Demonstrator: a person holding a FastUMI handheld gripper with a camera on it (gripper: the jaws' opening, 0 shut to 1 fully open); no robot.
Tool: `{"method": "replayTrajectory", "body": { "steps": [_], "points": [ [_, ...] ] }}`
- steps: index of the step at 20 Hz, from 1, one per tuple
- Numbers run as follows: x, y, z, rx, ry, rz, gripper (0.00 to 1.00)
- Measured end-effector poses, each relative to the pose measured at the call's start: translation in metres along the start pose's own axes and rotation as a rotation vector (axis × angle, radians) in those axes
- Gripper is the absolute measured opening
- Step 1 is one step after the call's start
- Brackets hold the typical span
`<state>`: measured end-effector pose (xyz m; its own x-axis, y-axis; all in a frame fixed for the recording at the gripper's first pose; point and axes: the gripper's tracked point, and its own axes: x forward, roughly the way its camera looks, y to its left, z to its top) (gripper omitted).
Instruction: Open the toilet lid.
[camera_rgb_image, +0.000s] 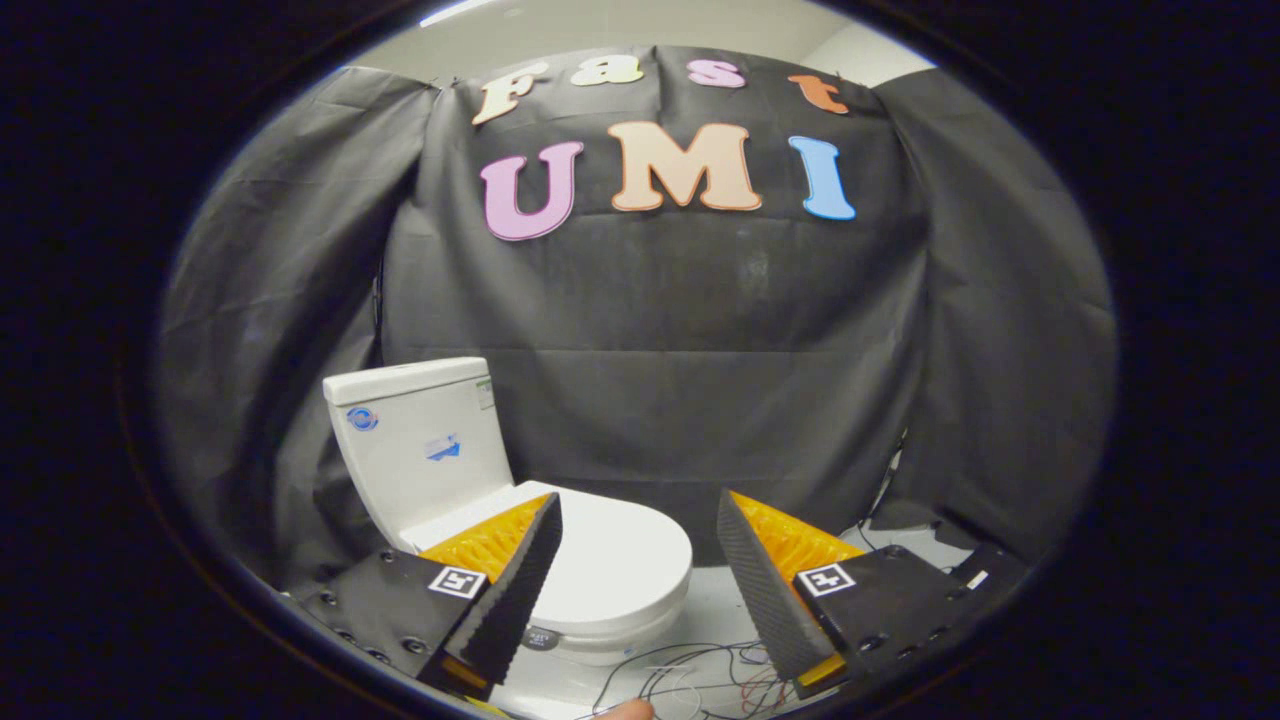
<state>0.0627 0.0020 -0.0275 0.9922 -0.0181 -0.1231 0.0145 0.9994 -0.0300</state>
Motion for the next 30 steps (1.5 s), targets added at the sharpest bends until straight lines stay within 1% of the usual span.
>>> {"method": "replayTrajectory", "body": {
  "steps": [2,5,7,9,10,12,13,17,19,23,26,30],
  "points": [
    [0.009,-0.001,0.01,-0.015,-0.043,-0.013,0.97],
    [0.021,0.005,0.036,0.007,-0.166,-0.036,0.97],
    [0.024,0.0,0.048,0.046,-0.249,-0.119,0.97],
    [0.026,-0.016,0.048,0.067,-0.302,-0.291,0.96],
    [0.027,-0.021,0.046,0.073,-0.305,-0.357,0.95],
    [0.024,-0.01,0.031,0.101,-0.28,-0.432,0.94],
    [0.024,-0.004,0.025,0.127,-0.272,-0.45,0.93],
    [0.031,0.022,0.002,0.289,-0.263,-0.491,0.91],
    [0.035,0.04,-0.009,0.401,-0.275,-0.496,0.91],
    [0.039,0.063,-0.046,0.647,-0.278,-0.529,0.91],
    [0.04,0.077,-0.1,0.79,-0.201,-0.593,0.9],
    [0.03,0.099,-0.162,0.984,-0.097,-0.65,0.91]
  ]
}}
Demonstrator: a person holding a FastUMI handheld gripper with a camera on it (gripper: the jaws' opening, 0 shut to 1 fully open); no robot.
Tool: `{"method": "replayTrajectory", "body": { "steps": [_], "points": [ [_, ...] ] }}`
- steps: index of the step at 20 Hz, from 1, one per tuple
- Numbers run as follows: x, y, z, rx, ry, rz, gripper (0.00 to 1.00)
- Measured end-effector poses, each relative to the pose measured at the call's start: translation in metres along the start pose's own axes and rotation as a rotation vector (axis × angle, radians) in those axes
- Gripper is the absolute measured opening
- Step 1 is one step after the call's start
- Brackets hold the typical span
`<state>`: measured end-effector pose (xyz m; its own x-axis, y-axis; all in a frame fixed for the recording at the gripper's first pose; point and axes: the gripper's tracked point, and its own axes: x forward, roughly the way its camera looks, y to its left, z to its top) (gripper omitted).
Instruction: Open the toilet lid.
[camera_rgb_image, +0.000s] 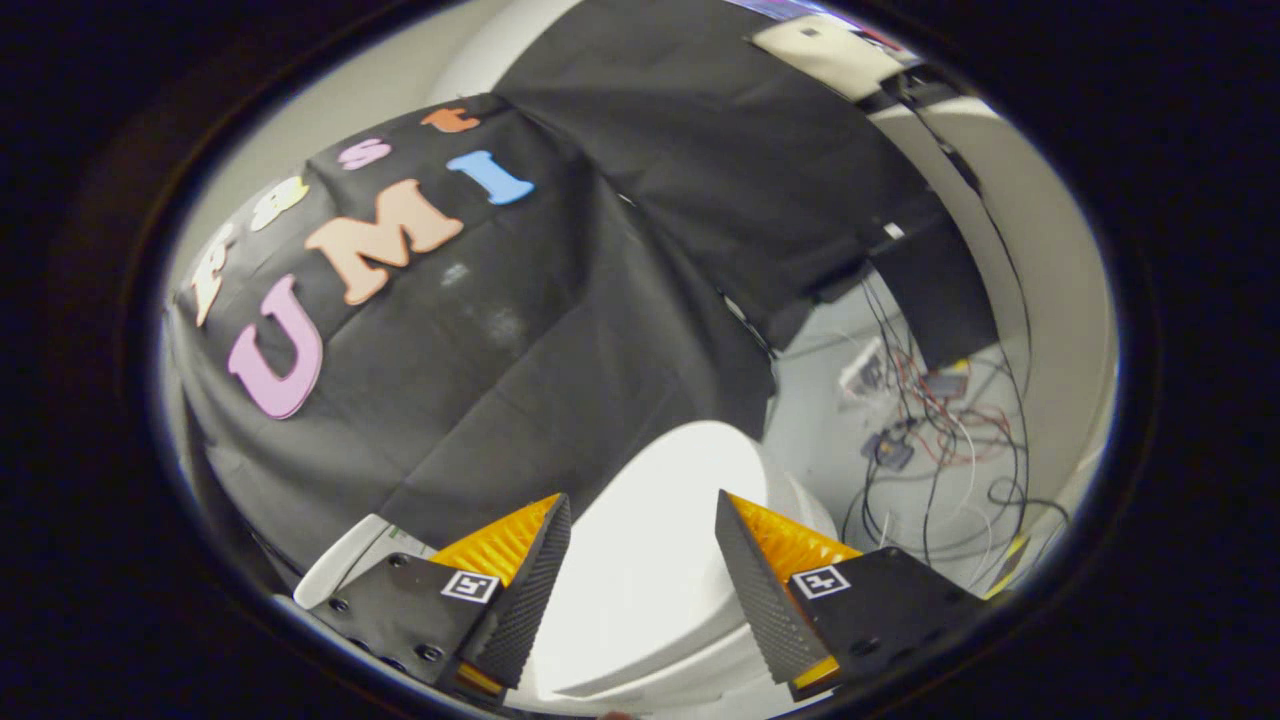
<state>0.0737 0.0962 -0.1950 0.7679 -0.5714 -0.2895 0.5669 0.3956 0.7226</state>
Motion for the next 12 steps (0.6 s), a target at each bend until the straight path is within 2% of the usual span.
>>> {"method": "replayTrajectory", "body": {
  "steps": [7,10,12],
  "points": [
    [0.002,-0.074,-0.052,0.246,0.087,-0.188,0.7],
    [0.002,-0.076,-0.05,0.352,0.064,-0.163,0.67],
    [0.002,-0.087,-0.048,0.354,0.052,-0.194,0.67]
  ]
}}
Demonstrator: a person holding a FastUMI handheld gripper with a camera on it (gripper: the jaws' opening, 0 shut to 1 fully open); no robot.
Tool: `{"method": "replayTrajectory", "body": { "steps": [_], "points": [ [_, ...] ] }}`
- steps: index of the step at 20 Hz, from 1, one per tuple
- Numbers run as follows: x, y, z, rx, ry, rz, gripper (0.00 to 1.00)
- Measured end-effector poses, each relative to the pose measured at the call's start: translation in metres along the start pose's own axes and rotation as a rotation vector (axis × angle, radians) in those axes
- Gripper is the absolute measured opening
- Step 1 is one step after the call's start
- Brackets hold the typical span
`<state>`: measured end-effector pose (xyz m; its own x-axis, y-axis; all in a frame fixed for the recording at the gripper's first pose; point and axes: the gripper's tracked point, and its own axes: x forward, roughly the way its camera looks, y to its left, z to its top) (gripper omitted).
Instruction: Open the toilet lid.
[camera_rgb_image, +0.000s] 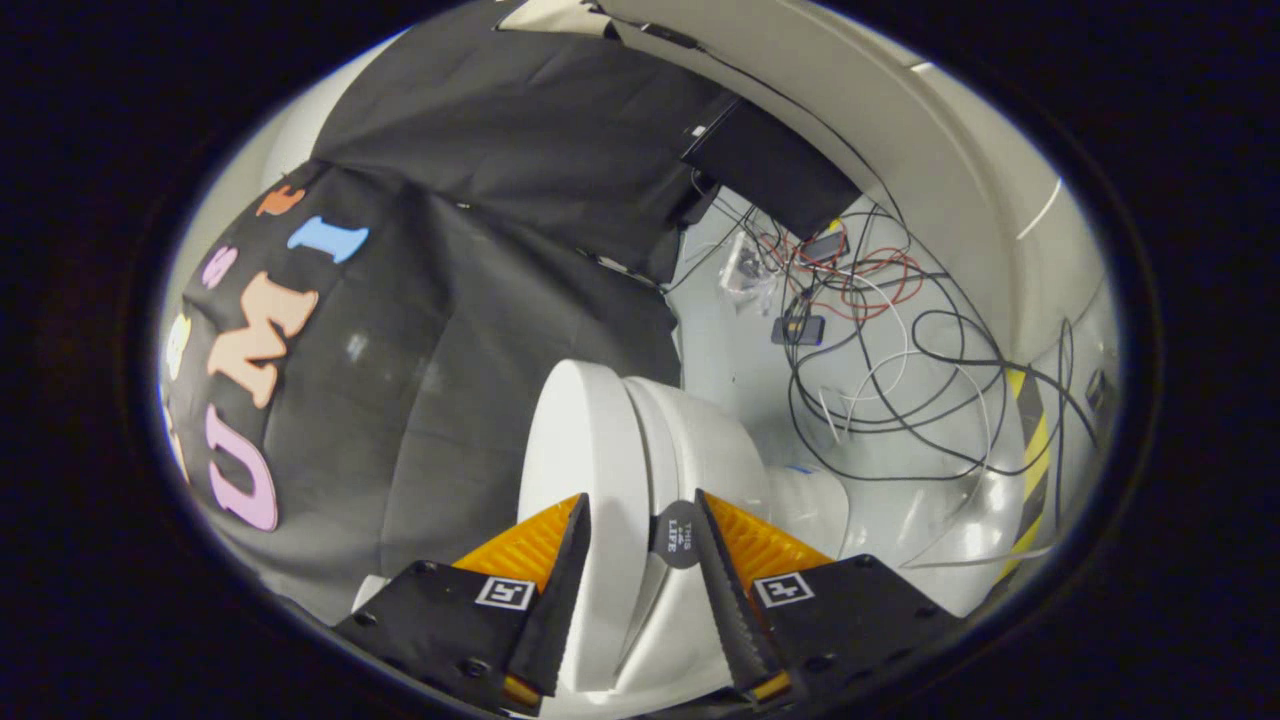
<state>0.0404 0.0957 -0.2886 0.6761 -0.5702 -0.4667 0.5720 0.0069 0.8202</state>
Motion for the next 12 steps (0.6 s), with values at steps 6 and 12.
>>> {"method": "replayTrajectory", "body": {
  "steps": [6,12],
  "points": [
    [0.002,-0.025,-0.02,0.037,0.108,-0.069,0.36],
    [0.02,-0.01,-0.042,0.001,0.226,-0.009,0.24]
  ]
}}
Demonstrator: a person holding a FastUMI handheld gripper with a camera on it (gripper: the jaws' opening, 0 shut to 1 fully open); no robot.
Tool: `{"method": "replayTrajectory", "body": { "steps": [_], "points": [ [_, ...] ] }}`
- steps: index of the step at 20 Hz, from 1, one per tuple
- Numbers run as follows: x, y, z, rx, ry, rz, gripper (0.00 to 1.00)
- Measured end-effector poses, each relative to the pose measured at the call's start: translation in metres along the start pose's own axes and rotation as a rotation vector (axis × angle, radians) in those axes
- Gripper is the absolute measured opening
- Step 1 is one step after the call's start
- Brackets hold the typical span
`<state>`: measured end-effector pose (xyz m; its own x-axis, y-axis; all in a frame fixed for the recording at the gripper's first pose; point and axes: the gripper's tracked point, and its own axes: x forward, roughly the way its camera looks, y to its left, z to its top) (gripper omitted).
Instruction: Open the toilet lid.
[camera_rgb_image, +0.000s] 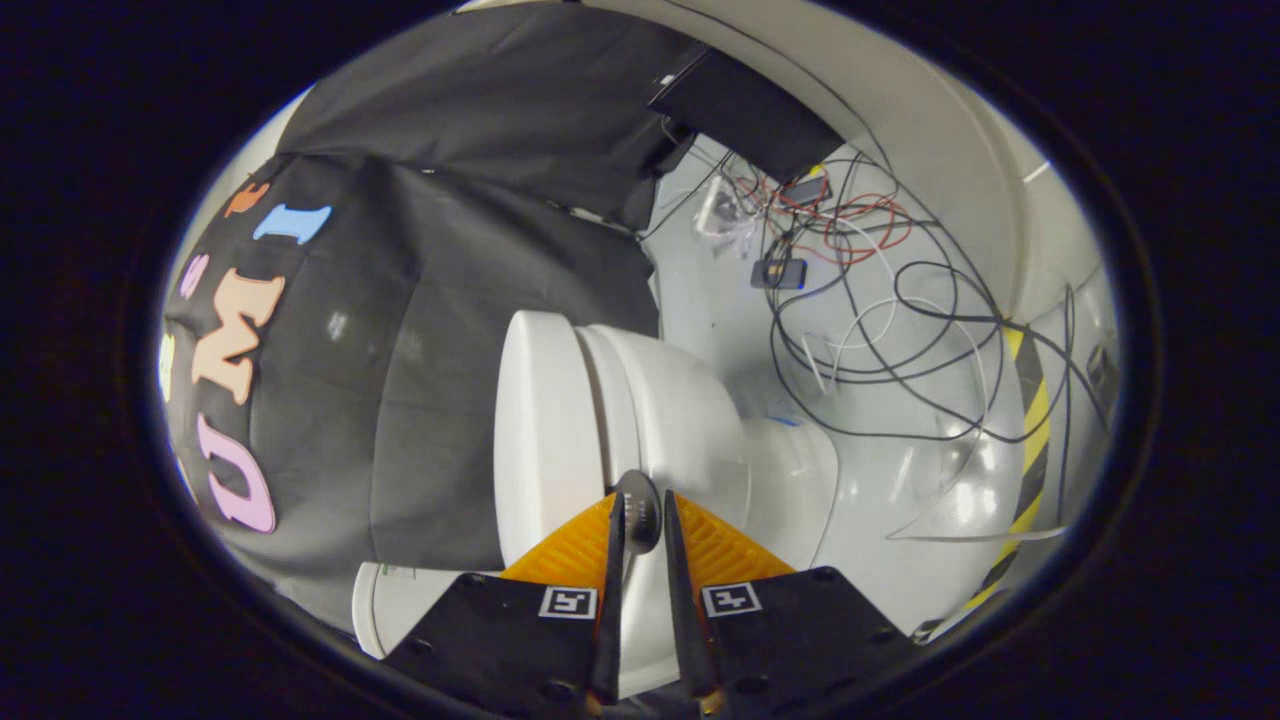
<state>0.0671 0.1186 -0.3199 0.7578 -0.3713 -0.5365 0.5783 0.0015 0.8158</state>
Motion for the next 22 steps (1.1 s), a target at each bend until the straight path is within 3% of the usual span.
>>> {"method": "replayTrajectory", "body": {
  "steps": [4,12,16,20,21,22],
  "points": [
    [0.002,0.0,-0.001,-0.017,0.037,0.007,0.24],
    [0.014,0.0,0.006,0.147,0.024,0.073,0.24],
    [0.011,0.0,0.006,0.192,0.023,0.088,0.2],
    [0.009,0.004,0.006,0.153,0.032,0.096,0.16],
    [0.026,0.012,0.012,0.162,0.028,0.129,0.16],
    [0.004,0.002,0.01,0.16,0.019,0.12,0.09]
  ]
}}
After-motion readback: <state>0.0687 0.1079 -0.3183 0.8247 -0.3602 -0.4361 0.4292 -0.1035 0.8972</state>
